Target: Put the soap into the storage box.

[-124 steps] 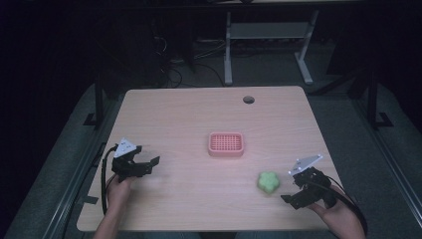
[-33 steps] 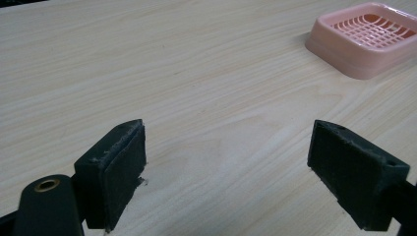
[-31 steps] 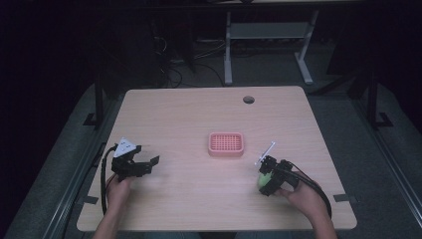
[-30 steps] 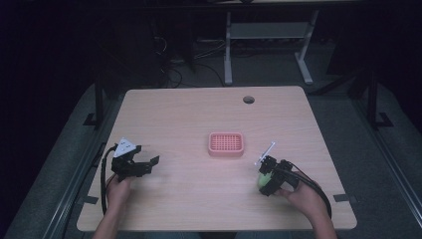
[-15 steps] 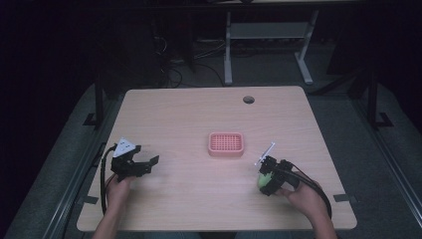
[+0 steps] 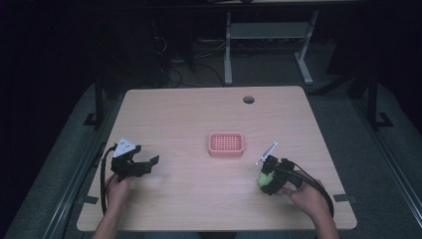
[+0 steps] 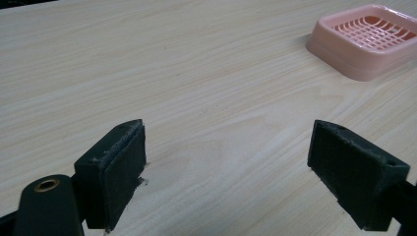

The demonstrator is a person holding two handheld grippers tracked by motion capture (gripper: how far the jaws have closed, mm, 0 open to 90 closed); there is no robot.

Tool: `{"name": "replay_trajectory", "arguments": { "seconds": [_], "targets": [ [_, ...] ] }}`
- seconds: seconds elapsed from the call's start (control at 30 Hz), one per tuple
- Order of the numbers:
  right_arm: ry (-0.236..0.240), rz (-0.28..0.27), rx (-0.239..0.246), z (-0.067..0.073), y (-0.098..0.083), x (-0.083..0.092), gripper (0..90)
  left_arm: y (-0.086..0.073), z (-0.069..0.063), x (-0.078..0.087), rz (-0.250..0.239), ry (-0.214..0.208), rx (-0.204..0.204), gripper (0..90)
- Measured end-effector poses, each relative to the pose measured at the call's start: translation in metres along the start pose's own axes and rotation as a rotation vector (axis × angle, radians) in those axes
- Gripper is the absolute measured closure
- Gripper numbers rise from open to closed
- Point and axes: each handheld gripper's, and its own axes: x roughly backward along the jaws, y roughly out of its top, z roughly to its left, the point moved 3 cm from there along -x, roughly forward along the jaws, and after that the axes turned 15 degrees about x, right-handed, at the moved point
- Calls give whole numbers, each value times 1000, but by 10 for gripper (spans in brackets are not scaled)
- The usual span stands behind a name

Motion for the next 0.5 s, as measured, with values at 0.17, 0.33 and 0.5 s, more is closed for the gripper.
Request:
{"name": "replay_trajectory", "arguments": {
  "seconds": [0.17, 0.33, 0.5],
  "targets": [
    [-1, -10, 15, -2, 5, 4, 261, 0, 0, 1, -1, 1, -2, 143],
    [3, -35, 12, -5, 9, 8, 261, 0, 0, 1, 1, 1, -2, 143],
    [8, -70, 11, -12, 12, 15, 260, 0, 0, 1, 2, 0, -2, 143]
  ]
}}
